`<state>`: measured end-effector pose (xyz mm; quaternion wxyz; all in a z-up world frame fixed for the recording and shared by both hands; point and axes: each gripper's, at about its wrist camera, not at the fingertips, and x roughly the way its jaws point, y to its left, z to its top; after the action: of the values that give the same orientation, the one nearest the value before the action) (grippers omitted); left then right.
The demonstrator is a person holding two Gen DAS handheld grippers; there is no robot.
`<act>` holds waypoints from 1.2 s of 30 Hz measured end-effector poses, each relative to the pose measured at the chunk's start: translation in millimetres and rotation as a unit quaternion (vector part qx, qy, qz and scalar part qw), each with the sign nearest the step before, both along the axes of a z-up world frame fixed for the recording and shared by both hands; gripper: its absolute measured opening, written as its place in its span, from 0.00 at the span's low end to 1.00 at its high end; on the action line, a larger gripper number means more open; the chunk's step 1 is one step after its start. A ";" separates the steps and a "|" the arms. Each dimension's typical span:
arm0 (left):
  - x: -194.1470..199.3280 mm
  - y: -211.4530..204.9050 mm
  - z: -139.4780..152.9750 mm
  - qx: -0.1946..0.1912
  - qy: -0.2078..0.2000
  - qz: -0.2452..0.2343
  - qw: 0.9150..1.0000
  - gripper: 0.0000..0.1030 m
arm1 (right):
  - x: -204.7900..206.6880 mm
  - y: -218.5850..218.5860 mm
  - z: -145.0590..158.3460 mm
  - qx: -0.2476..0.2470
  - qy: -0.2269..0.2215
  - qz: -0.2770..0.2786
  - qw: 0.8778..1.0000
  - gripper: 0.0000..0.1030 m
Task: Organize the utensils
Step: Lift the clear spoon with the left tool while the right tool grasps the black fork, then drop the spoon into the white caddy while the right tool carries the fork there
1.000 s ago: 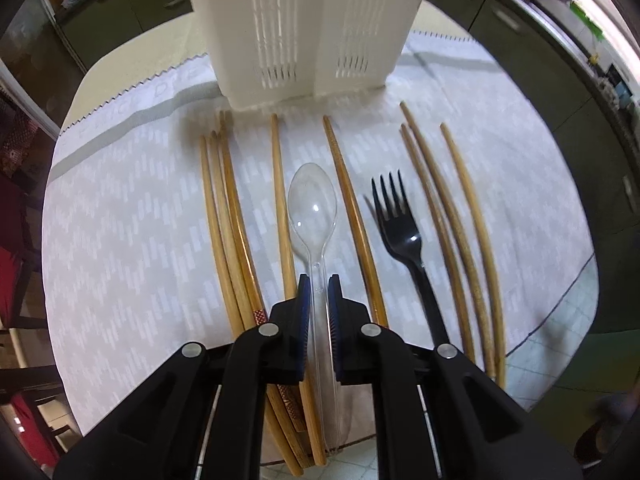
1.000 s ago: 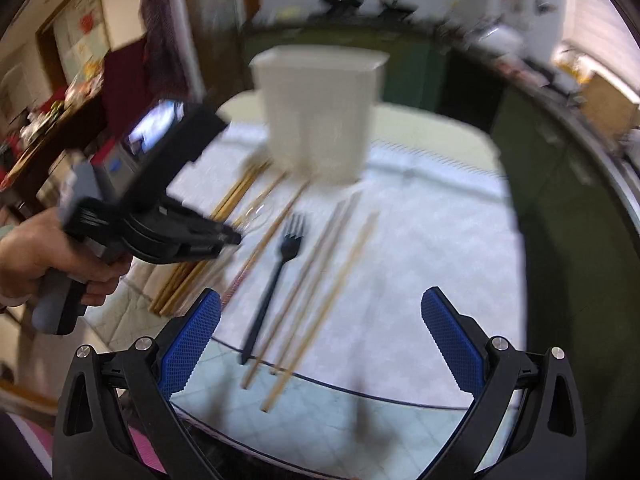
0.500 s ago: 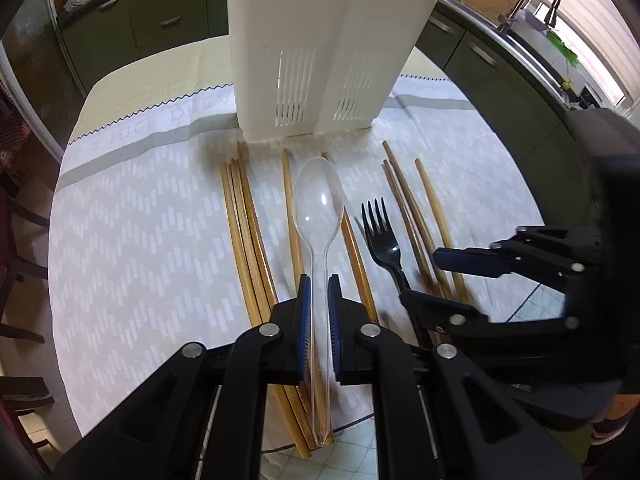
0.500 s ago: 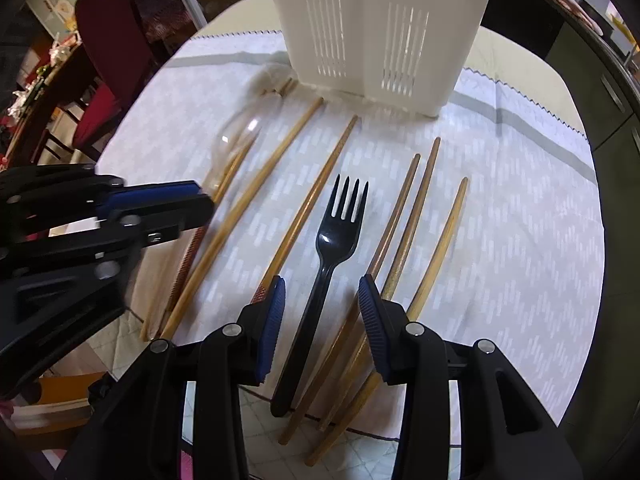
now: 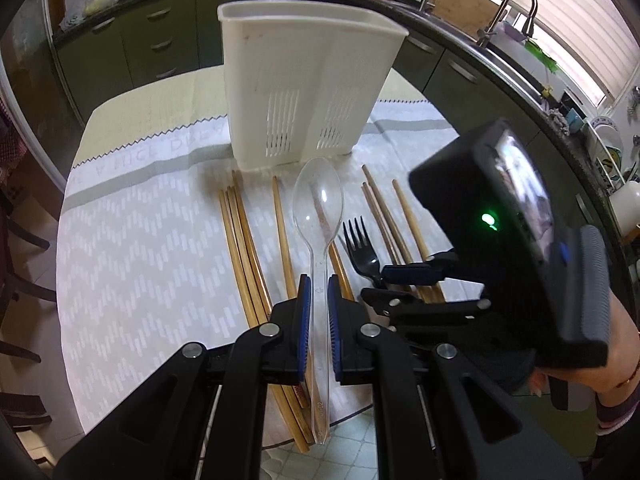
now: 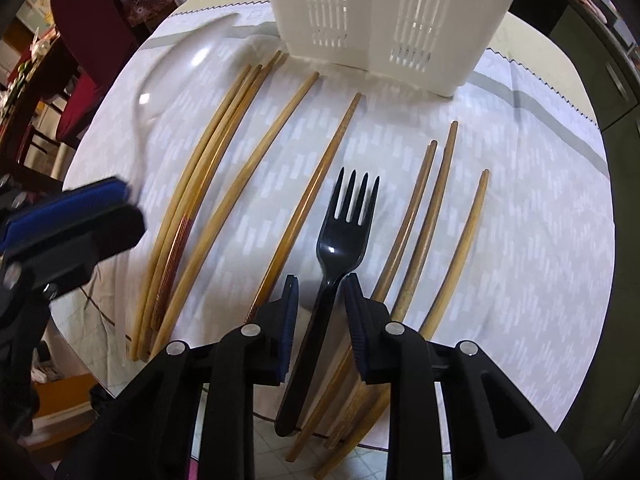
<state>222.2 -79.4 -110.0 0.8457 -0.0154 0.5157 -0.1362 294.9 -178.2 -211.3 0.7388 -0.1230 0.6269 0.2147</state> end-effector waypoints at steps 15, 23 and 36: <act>10.5 4.4 92.5 -0.037 -0.114 0.016 0.993 0.08 | -19.6 -35.7 54.0 0.137 -0.105 -0.024 0.985 0.09; 63.5 15.3 157.8 -0.068 -0.272 0.057 0.958 0.09 | -32.0 -74.0 123.8 0.223 -0.186 -0.040 0.956 0.09; 129.4 9.2 122.2 -0.049 -0.376 0.101 0.920 0.09 | -24.2 -101.7 177.2 0.288 -0.248 -0.059 0.923 0.09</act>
<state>351.6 -70.3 12.2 0.9848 -0.0565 0.1486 -0.0703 270.7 -279.8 -34.2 0.8853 0.0830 0.3410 0.3051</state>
